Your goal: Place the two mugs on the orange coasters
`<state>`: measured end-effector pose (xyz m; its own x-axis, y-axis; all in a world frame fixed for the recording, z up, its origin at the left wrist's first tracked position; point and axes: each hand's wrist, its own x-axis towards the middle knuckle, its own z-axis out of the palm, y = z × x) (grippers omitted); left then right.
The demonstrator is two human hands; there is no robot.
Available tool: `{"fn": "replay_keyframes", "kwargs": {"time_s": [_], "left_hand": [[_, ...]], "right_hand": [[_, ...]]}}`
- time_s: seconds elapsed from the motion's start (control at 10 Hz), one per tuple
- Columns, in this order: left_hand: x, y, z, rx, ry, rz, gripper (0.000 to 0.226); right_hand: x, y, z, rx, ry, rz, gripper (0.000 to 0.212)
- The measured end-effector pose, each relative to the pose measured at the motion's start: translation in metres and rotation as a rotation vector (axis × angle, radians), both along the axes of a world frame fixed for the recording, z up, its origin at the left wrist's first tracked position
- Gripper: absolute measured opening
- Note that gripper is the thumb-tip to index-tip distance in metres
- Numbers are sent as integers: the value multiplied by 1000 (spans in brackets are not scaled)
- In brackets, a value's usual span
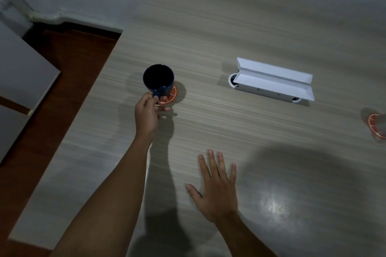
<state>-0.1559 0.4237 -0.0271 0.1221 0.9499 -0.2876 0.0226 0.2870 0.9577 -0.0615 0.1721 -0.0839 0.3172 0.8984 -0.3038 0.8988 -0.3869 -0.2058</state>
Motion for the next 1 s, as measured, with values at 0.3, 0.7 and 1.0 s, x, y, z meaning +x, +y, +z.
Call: {"fn": "replay_keyframes", "kwargs": {"time_s": [0.3,0.7,1.0], "left_hand": [[3,9,-6,-5,14,-14,34],[0,12,-2,-56,47,-54,22],[-19,-40,4,18,137,80,35]], "right_hand": [[1,0,-1,1,7,-7,87],[2,0,0,-19,8,-1,87],[21,-12,12,-20,79,32,82]]}}
